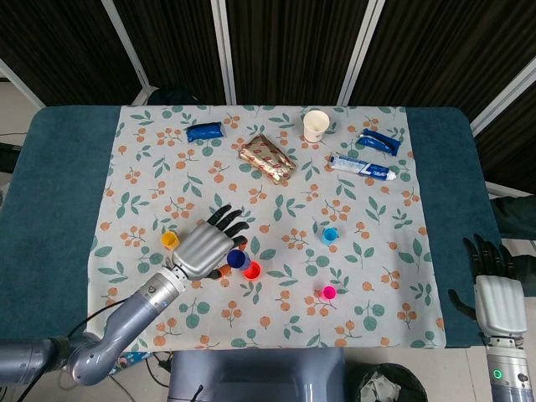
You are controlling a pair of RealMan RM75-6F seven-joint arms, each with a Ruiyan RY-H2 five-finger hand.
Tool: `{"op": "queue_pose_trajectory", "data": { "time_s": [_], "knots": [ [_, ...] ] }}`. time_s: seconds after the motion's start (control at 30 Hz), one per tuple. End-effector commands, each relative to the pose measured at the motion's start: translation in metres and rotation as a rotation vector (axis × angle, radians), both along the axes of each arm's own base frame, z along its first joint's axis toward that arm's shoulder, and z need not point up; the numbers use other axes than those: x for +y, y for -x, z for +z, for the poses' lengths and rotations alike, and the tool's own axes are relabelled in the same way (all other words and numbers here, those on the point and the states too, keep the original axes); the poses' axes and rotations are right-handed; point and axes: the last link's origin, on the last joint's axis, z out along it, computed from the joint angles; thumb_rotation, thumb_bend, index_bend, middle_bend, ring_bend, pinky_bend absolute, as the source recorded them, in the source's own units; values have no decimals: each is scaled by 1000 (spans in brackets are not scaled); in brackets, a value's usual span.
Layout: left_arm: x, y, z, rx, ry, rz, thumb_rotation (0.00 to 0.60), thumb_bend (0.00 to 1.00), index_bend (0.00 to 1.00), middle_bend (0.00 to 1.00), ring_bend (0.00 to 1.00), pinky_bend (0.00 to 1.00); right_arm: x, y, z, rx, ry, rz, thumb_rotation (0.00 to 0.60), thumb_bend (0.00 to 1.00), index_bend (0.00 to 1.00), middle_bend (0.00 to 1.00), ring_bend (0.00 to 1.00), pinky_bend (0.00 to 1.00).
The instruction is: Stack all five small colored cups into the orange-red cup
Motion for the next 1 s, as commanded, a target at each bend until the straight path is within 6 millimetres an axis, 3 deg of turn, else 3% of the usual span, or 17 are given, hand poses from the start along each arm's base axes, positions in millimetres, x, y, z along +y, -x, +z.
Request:
{"op": "queue_pose_trajectory", "data": {
  "time_s": [0.03,0.37,1.0],
  "knots": [
    [-1,-2,-9,27,3,-1,600,359,505,186,0,31,0,0,0,0,0,1,600,310,26,57,66,44],
    [1,-4,-30,67,1,5,600,359,505,185,0,31,0,-1,1,2,10,3,600,310,30,57,67,44],
    [0,-4,-41,92,-1,-8,600,359,505,184,0,31,0,0,1,1,14,3,600,310,30,57,66,45]
  ]
}}
